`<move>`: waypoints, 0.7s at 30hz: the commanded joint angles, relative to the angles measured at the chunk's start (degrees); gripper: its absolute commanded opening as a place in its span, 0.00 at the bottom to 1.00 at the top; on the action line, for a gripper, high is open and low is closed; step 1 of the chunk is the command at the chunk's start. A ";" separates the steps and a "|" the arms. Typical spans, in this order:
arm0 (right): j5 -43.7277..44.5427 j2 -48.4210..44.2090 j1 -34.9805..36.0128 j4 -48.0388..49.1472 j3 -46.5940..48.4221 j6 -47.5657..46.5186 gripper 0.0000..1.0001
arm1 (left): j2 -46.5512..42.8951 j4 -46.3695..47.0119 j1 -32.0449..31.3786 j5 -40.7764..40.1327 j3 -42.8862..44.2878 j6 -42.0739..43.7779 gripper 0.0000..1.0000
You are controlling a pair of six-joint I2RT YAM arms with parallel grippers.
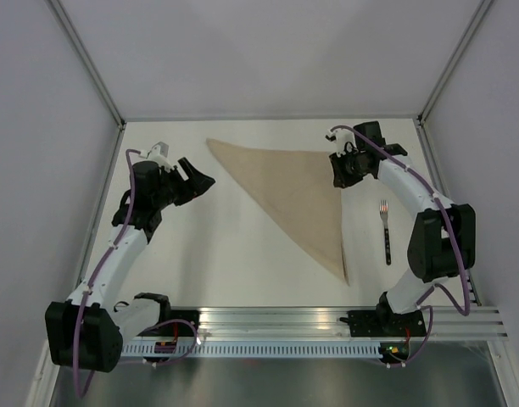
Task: Fold the napkin, place the utensils inside, and roll it up
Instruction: Grab a utensil with the right arm
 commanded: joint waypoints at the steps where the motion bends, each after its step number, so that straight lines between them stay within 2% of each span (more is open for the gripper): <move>1: 2.62 -5.75 -1.95 -3.08 -5.20 -3.84 0.27 | 2.61 9.81 -1.54 2.41 -0.67 -3.58 0.78; 5: 3.60 -9.80 -7.22 -6.15 -10.05 -7.18 0.36 | 5.51 13.15 -2.42 2.85 -1.11 -3.67 0.77; 8: 3.24 -12.08 -15.81 -10.46 -11.99 -10.34 0.43 | 5.52 14.47 -2.51 2.94 -2.34 -3.76 0.80; 11: 4.20 -13.67 -20.31 -13.89 -13.48 -12.28 0.51 | 4.64 16.14 -2.42 3.46 -4.09 -4.55 0.83; 15: 7.11 -14.37 -21.29 -15.65 -15.68 -12.46 0.59 | 3.24 17.64 -2.60 4.25 -5.94 -5.16 0.85; 21: 9.83 -11.30 -21.56 -15.13 -17.00 -11.67 0.61 | 0.95 17.90 -2.51 4.78 -7.35 -4.90 0.86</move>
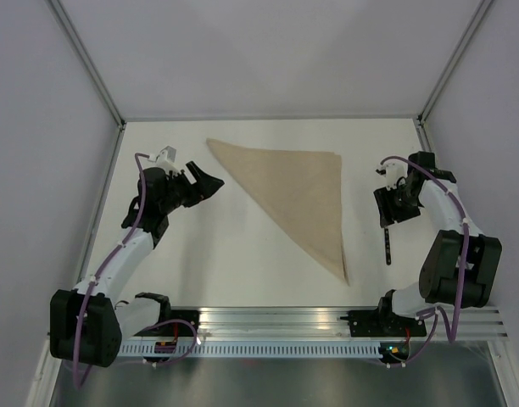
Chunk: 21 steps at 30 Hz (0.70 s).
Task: Fold the napkin, place the utensils inside, and roll it up
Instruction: Grab a utensil with the right arm
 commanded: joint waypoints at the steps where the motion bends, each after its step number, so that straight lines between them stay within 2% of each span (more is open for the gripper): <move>1: 4.96 1.75 -0.38 -0.53 -0.72 0.53 0.61 | -2.68 3.59 -0.21 2.09 -0.88 -1.71 0.87; 8: 5.14 6.93 -0.64 2.20 -1.69 1.67 0.60 | -4.26 2.71 -0.30 2.36 -0.97 -0.83 0.87; 15: 6.46 12.12 -0.55 6.15 -3.44 1.93 0.47 | -5.32 0.95 -0.30 1.92 -0.71 -0.13 0.87; 21: 6.11 12.83 -0.64 8.08 -5.11 1.15 0.42 | -5.41 -0.37 -0.21 1.48 0.08 0.22 0.87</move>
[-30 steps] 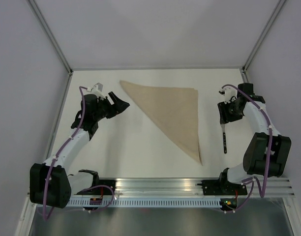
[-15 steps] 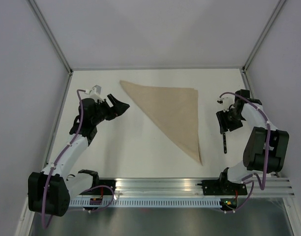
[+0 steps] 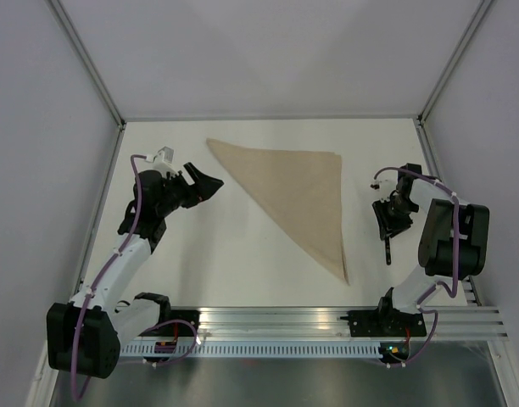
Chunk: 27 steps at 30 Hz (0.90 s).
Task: Fold the napkin, place the utensils inside, and roll it up
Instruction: Grab a utensil with the right arm
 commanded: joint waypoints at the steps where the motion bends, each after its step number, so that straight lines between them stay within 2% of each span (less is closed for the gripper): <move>1: 2.61 0.17 -0.21 2.14 -1.22 0.47 0.41 | -1.10 -0.50 -0.21 0.32 1.07 0.20 0.87; 5: 2.35 0.00 -0.21 3.72 -2.72 -0.32 0.33 | -1.01 -2.17 -0.21 -0.47 2.30 0.82 0.87; 8: 1.73 -0.09 -0.21 4.87 -3.33 -0.85 0.16 | -0.93 -4.35 -0.30 -1.00 3.88 1.17 0.87; 14: 0.15 -0.53 -0.21 4.52 -2.02 -1.12 0.00 | -2.07 -8.14 -0.30 -2.84 6.25 1.87 0.86; 21: -4.07 -1.93 0.41 -2.42 10.27 1.52 0.00 | -2.60 -11.22 -0.21 -3.99 8.54 2.05 0.87; 27: -3.90 -1.24 9.45 -5.94 19.76 6.43 0.00 | -2.77 -13.07 -0.30 -4.69 10.56 2.14 0.86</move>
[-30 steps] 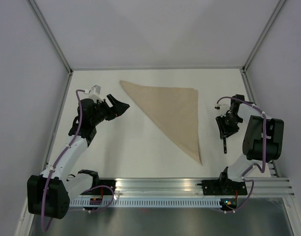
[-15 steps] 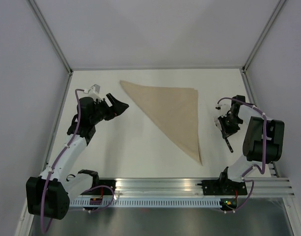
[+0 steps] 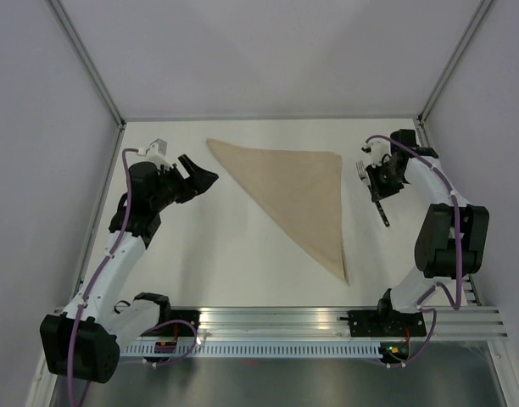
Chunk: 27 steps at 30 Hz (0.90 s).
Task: Fold the napkin, place the utensils inside, and roll it up
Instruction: Grab a utensil with the right arm, then place the utensil onto the napkin
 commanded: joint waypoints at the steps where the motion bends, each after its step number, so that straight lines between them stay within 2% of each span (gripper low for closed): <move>1: -0.53 1.06 8.61 -3.60 5.98 5.95 0.00 | -1.13 -2.18 -0.30 -1.04 3.94 1.55 0.87; 7: -0.97 10.27 22.86 -5.62 16.97 13.16 0.00 | -2.19 -6.22 -0.30 -2.27 7.54 2.78 0.87; 13: -1.58 21.70 31.49 -8.44 30.41 16.95 0.00 | -3.59 -9.92 -0.21 -3.41 9.65 3.74 0.87; 17: -2.90 26.73 34.58 -9.84 37.70 18.45 0.00 | -4.30 -11.24 -0.30 -4.29 10.27 4.18 0.87; 27: -4.66 32.97 38.10 -9.58 42.56 20.74 0.00 | -4.03 -12.20 -0.30 -4.38 11.06 3.92 0.87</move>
